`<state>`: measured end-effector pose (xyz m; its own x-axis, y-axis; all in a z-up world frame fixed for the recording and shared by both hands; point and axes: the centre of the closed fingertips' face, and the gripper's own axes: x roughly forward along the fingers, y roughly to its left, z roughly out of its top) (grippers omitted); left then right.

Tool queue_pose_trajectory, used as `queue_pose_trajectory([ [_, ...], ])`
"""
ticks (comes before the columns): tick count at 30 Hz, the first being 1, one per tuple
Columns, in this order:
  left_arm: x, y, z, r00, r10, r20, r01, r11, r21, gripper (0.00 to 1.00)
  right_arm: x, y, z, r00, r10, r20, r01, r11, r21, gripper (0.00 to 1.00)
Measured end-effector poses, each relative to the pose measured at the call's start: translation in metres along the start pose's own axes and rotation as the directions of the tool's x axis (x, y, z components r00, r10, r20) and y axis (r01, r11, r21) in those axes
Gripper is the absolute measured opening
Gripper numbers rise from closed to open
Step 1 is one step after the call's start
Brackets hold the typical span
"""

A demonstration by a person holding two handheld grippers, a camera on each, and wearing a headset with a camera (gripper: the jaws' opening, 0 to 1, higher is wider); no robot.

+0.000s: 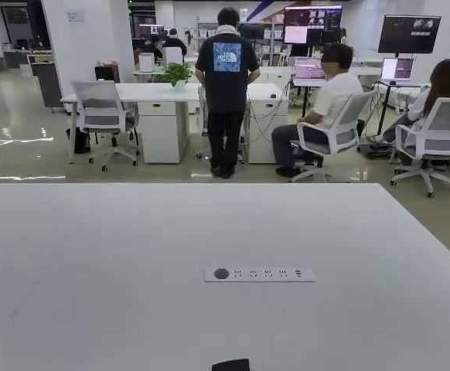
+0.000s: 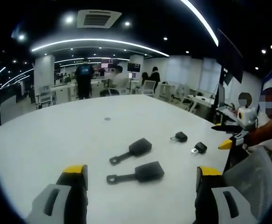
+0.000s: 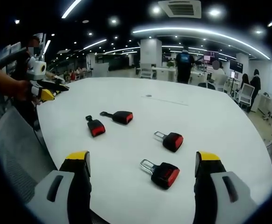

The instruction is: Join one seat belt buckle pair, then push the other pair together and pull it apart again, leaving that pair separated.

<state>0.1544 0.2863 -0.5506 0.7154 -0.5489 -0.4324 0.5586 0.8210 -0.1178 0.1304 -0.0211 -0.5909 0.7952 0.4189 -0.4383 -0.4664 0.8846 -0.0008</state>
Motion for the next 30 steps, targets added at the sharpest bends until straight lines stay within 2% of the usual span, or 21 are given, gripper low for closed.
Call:
queue_pose_trajectory([
  [13, -0.0014, 0.0035, -0.0008, 1.0, 0.0, -0.004, 0.0, 1.0, 0.007, 0.99, -0.0009, -0.0011, 0.0003, 1.0, 0.0, -0.003, 0.0, 1.0, -0.008, 0.93],
  [30, -0.0023, 0.0016, -0.0001, 1.0, 0.0, -0.007, 0.0, 1.0, 0.014, 0.99, 0.0007, -0.0021, 0.0, 1.0, 0.008, 0.001, -0.008, 1.0, -0.009, 0.93],
])
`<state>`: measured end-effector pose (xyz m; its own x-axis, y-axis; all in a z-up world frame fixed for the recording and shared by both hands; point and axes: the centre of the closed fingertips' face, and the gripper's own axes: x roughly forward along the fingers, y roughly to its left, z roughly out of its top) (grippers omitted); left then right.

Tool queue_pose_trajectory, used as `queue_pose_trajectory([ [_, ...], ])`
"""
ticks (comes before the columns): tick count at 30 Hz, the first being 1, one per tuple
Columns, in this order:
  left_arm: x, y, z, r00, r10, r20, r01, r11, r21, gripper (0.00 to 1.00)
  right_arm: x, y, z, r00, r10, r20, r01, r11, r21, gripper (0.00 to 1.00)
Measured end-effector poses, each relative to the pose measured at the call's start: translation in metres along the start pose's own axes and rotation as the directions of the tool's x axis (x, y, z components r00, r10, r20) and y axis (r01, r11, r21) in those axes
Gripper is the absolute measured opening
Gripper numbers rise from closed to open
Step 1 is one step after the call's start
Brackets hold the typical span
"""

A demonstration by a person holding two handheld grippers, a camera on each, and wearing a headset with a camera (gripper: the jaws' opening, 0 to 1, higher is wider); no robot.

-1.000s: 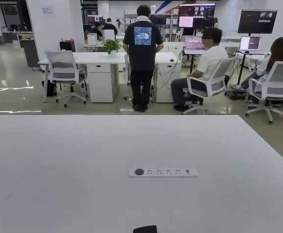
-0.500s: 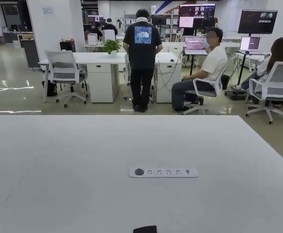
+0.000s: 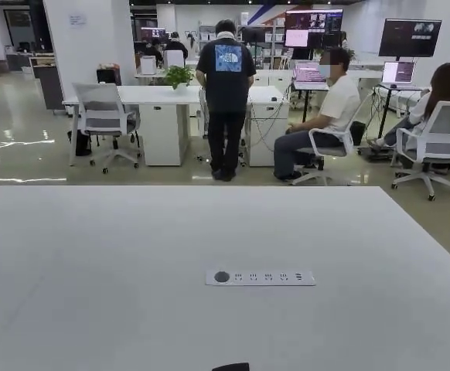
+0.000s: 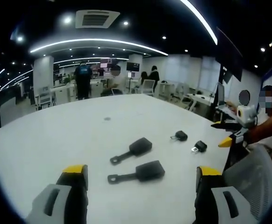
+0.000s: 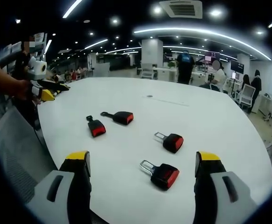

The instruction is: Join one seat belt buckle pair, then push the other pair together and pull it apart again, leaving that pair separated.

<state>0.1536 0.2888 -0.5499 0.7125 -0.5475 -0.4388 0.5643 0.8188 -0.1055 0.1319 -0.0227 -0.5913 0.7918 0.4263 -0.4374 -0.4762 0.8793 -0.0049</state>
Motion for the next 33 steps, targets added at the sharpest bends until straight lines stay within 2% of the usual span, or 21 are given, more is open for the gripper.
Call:
queue_pose_trajectory([
  [33, 0.0054, 0.0005, -0.0015, 0.9999, -0.01, -0.007, 0.01, 1.0, 0.006, 0.98, 0.0009, -0.0007, 0.0018, 0.9999, 0.007, -0.008, -0.007, 1.0, -0.006, 0.93],
])
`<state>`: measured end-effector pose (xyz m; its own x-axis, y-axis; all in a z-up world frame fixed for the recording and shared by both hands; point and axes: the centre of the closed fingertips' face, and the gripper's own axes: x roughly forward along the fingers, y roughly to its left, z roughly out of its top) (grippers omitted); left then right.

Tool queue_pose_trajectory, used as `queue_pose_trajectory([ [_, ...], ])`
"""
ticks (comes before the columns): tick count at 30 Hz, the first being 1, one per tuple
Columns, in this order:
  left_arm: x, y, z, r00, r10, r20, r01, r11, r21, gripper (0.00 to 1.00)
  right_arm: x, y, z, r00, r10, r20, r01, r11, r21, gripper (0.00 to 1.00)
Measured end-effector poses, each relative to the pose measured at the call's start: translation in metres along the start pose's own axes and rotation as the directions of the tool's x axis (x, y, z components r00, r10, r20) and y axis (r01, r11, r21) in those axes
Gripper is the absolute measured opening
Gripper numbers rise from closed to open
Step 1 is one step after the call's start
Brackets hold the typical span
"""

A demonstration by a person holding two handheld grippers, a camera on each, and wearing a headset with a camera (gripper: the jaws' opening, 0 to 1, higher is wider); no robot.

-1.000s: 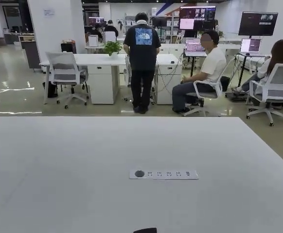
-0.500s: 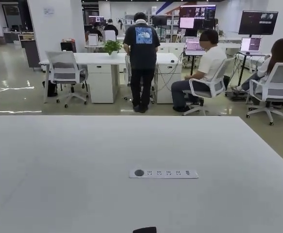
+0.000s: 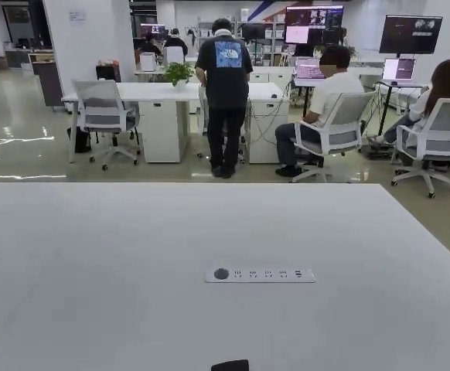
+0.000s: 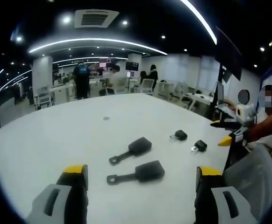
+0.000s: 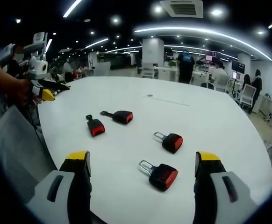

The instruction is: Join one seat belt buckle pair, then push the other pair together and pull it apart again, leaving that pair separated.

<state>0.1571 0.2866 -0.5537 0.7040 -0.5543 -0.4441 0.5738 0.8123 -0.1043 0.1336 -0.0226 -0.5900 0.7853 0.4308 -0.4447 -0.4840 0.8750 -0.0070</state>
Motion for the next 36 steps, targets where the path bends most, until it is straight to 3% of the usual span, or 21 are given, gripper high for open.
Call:
queue_pose_trajectory([
  [21, 0.017, -0.007, 0.001, 0.997, -0.064, -0.045, 0.067, 0.995, 0.07, 0.99, 0.009, -0.008, 0.001, 0.9995, 0.024, -0.022, -0.025, 0.999, -0.031, 0.92],
  [28, 0.028, -0.014, 0.001, 0.991, -0.105, -0.083, 0.115, 0.986, 0.124, 0.98, 0.015, -0.011, 0.002, 0.9986, 0.043, -0.033, -0.044, 0.999, -0.032, 0.92],
  [36, 0.04, -0.011, 0.0, 0.9855, -0.131, -0.107, 0.146, 0.979, 0.141, 0.98, 0.025, -0.017, 0.0, 0.9962, 0.072, -0.05, -0.073, 0.997, -0.027, 0.92],
])
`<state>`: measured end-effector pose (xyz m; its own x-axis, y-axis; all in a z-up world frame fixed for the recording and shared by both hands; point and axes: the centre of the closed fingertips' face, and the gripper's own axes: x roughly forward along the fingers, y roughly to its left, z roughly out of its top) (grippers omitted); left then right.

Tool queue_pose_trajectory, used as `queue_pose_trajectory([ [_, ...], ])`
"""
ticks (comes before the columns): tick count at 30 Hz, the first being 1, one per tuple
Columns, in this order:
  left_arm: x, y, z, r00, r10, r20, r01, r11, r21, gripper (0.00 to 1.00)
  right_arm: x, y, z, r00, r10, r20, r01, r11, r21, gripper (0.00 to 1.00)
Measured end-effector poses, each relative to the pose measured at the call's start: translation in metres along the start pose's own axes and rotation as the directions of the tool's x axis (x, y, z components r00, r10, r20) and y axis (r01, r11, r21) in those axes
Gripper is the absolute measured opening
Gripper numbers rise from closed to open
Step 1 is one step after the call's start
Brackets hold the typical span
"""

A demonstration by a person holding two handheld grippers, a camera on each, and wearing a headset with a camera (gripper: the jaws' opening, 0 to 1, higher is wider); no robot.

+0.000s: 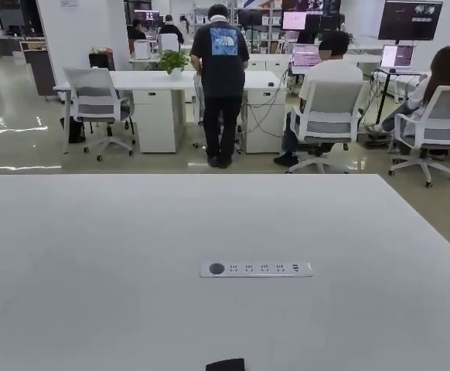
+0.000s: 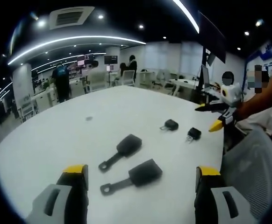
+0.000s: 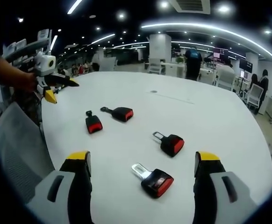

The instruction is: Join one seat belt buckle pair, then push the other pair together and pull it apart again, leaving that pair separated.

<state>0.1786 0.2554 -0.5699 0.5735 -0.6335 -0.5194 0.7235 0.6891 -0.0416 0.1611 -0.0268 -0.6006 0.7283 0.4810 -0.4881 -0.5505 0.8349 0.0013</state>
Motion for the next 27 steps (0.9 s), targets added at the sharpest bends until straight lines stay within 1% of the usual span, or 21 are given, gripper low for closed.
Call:
queue_pose_trajectory([
  [2, 0.002, -0.005, 0.003, 0.9999, -0.015, 0.001, 0.015, 1.0, 0.013, 0.97, 0.003, -0.002, 0.0, 1.0, 0.004, -0.001, -0.004, 1.0, 0.001, 0.92],
  [3, 0.001, -0.004, 0.001, 0.9998, -0.021, -0.001, 0.021, 1.0, 0.021, 0.97, 0.004, -0.002, 0.0, 1.0, 0.007, -0.003, -0.007, 1.0, 0.004, 0.92],
  [5, 0.004, -0.003, 0.0, 0.9995, -0.027, -0.014, 0.028, 0.999, 0.028, 0.96, 0.006, -0.002, 0.001, 0.9999, 0.012, -0.007, -0.012, 1.0, 0.003, 0.92],
  [8, 0.009, 0.001, -0.003, 0.9989, -0.04, -0.024, 0.04, 0.999, 0.027, 0.96, 0.01, -0.006, -0.002, 0.9995, 0.026, -0.017, -0.026, 1.0, 0.0, 0.91],
  [10, 0.011, -0.001, -0.002, 0.9984, -0.047, -0.032, 0.049, 0.998, 0.032, 0.96, 0.012, -0.006, -0.002, 0.9993, 0.032, -0.022, -0.032, 0.999, 0.003, 0.91],
  [12, 0.015, 0.003, -0.006, 0.9974, -0.056, -0.045, 0.058, 0.997, 0.042, 0.96, 0.015, -0.008, -0.003, 0.9988, 0.041, -0.027, -0.041, 0.999, 0.009, 0.91],
  [14, 0.02, 0.009, -0.011, 0.9965, -0.064, -0.054, 0.067, 0.997, 0.047, 0.96, 0.018, -0.009, -0.004, 0.9984, 0.045, -0.034, -0.045, 0.999, 0.006, 0.91],
  [15, 0.023, 0.007, -0.007, 0.9962, -0.066, -0.056, 0.069, 0.996, 0.05, 0.96, 0.019, -0.009, -0.005, 0.9981, 0.05, -0.036, -0.05, 0.999, 0.007, 0.91],
  [18, 0.028, 0.007, -0.004, 0.9949, -0.079, -0.062, 0.083, 0.995, 0.06, 0.96, 0.022, -0.01, -0.007, 0.9967, 0.064, -0.049, -0.064, 0.998, 0.013, 0.9],
  [20, 0.029, 0.008, -0.005, 0.9937, -0.089, -0.068, 0.093, 0.993, 0.067, 0.95, 0.024, -0.012, -0.009, 0.9956, 0.076, -0.055, -0.075, 0.997, 0.028, 0.89],
  [21, 0.03, 0.013, -0.007, 0.9927, -0.096, -0.073, 0.101, 0.992, 0.071, 0.94, 0.025, -0.013, -0.011, 0.9947, 0.08, -0.065, -0.079, 0.997, 0.022, 0.9],
  [22, 0.032, 0.014, -0.007, 0.9918, -0.102, -0.078, 0.107, 0.991, 0.073, 0.94, 0.025, -0.012, -0.011, 0.9939, 0.084, -0.071, -0.083, 0.996, 0.014, 0.9],
  [25, 0.036, 0.014, -0.006, 0.9893, -0.116, -0.088, 0.123, 0.989, 0.085, 0.93, 0.029, -0.015, -0.014, 0.9913, 0.099, -0.087, -0.099, 0.995, 0.005, 0.9],
  [27, 0.039, 0.013, -0.007, 0.987, -0.126, -0.101, 0.135, 0.987, 0.091, 0.93, 0.031, -0.02, -0.017, 0.9904, 0.102, -0.093, -0.102, 0.995, 0.008, 0.89],
])
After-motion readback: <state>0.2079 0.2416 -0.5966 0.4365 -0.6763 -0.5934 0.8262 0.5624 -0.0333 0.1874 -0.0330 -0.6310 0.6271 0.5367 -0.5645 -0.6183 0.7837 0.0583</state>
